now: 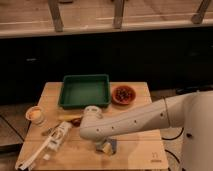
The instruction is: Place sponge in tray
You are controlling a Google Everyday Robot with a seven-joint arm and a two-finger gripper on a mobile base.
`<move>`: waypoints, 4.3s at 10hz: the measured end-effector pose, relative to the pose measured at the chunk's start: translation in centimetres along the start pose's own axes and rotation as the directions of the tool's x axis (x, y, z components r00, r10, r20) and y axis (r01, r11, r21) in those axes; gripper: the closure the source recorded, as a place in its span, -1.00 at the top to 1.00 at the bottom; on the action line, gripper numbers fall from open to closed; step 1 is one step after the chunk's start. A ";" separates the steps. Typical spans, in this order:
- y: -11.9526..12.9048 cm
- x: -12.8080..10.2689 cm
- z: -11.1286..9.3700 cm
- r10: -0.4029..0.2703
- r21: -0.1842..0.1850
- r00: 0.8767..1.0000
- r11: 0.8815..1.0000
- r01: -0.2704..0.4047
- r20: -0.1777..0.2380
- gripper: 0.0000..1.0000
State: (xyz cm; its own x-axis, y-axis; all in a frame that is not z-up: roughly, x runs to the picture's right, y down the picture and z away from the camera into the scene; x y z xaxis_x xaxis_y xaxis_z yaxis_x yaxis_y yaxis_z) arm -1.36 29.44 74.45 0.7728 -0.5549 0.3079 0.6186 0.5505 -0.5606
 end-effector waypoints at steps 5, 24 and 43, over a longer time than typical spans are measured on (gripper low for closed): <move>0.0 -0.4 0.5 -0.014 -0.006 1.000 1.000 0.014 -0.002 0.26; -0.2 -0.6 0.1 -0.057 -0.027 0.998 0.998 0.057 -0.006 0.10; 0.3 -0.7 0.9 -0.110 -0.031 0.994 0.994 0.109 -0.013 0.33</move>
State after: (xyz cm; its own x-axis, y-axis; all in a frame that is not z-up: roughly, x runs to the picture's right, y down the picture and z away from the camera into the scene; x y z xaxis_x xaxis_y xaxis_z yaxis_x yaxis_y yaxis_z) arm -1.60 30.50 74.75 0.6983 -0.6199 0.3579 0.6948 0.4669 -0.5470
